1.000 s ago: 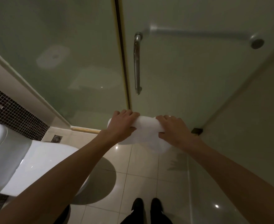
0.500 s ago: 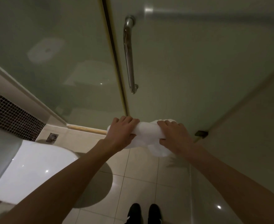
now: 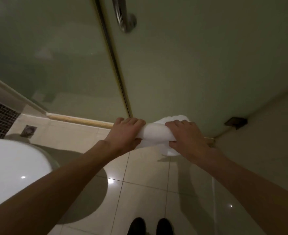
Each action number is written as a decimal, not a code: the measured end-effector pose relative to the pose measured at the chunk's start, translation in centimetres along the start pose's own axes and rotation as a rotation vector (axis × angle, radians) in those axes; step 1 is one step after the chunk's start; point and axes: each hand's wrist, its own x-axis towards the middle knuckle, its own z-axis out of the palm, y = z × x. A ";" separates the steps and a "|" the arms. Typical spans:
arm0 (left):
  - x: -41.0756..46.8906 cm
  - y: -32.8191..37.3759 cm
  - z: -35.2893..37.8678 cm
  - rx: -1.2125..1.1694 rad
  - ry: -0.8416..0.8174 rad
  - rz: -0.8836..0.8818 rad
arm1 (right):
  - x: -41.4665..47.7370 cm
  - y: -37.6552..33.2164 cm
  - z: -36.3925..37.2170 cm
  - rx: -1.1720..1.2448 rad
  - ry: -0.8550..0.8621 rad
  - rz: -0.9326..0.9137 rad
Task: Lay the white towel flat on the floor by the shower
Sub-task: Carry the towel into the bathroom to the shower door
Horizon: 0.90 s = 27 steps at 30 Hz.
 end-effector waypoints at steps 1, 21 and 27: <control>0.5 -0.5 2.1 -0.008 -0.014 0.007 | 0.5 0.3 2.2 0.008 0.009 -0.007; 6.6 -8.2 38.2 0.025 0.035 0.024 | 8.6 5.5 38.0 -0.064 0.235 -0.149; 5.6 -9.1 43.3 0.152 -0.074 0.033 | 7.7 4.8 42.7 -0.073 0.249 -0.178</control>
